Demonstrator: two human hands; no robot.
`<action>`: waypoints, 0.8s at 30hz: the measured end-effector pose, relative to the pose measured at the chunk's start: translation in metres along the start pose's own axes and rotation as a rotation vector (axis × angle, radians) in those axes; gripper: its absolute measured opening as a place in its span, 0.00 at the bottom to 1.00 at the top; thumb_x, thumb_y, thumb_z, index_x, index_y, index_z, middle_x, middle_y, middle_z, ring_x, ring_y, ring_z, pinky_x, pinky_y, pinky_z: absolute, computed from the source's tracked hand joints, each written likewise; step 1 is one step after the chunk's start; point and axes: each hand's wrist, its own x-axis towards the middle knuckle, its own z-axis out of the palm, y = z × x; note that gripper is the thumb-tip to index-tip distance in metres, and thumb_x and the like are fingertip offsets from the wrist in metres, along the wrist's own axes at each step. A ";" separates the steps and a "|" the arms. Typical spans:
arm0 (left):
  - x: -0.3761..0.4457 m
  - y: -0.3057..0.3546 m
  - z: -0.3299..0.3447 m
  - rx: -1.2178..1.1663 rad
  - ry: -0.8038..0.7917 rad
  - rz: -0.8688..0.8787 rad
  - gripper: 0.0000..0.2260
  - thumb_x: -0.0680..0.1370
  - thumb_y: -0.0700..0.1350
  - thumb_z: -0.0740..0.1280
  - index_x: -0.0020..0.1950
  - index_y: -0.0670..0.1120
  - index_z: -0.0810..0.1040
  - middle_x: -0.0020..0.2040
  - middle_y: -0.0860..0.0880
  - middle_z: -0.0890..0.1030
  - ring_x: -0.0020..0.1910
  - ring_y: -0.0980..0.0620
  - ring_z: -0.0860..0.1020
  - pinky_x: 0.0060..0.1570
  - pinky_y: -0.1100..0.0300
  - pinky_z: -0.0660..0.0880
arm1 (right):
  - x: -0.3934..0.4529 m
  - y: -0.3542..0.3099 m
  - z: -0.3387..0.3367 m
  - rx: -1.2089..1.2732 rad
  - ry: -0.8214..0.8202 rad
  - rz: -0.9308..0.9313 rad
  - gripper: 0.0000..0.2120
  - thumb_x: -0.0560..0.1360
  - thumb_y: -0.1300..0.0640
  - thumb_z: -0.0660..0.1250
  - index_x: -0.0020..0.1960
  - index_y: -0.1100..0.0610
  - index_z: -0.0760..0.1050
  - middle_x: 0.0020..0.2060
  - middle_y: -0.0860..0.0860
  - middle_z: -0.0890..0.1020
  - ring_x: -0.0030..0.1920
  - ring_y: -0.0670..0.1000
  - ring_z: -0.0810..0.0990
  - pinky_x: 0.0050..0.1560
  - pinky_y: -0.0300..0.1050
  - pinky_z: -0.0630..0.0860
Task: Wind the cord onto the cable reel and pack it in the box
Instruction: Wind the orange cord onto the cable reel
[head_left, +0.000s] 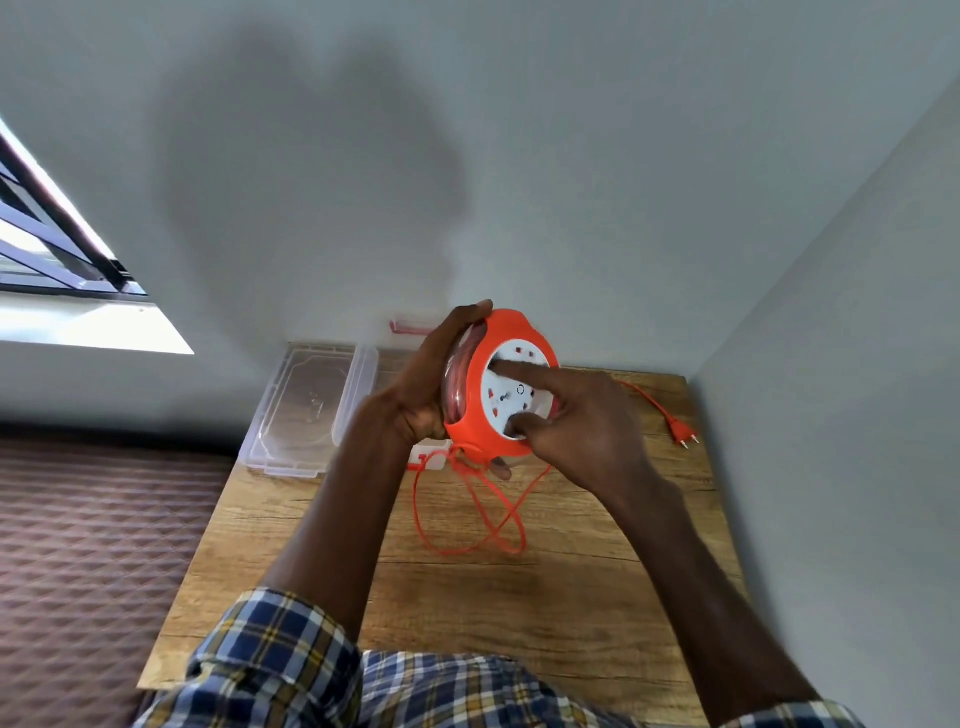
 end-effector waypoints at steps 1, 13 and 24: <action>0.000 0.000 0.000 0.007 -0.005 -0.006 0.29 0.80 0.67 0.64 0.67 0.44 0.82 0.62 0.38 0.83 0.58 0.37 0.82 0.60 0.42 0.80 | -0.001 -0.003 0.002 0.034 0.026 0.065 0.34 0.67 0.43 0.78 0.69 0.30 0.71 0.58 0.44 0.86 0.56 0.48 0.84 0.48 0.43 0.81; 0.005 0.000 -0.001 -0.239 0.071 0.145 0.32 0.80 0.68 0.61 0.69 0.43 0.80 0.66 0.38 0.81 0.63 0.36 0.81 0.65 0.40 0.78 | -0.018 0.004 0.014 0.326 0.324 0.095 0.18 0.78 0.50 0.72 0.66 0.37 0.78 0.58 0.37 0.83 0.49 0.44 0.84 0.43 0.41 0.80; 0.033 -0.014 0.012 -0.733 0.319 0.524 0.45 0.75 0.75 0.57 0.79 0.42 0.70 0.72 0.34 0.75 0.76 0.29 0.69 0.73 0.26 0.62 | -0.010 0.004 0.019 1.353 0.179 0.706 0.07 0.81 0.61 0.67 0.56 0.52 0.79 0.53 0.54 0.87 0.50 0.51 0.84 0.40 0.45 0.73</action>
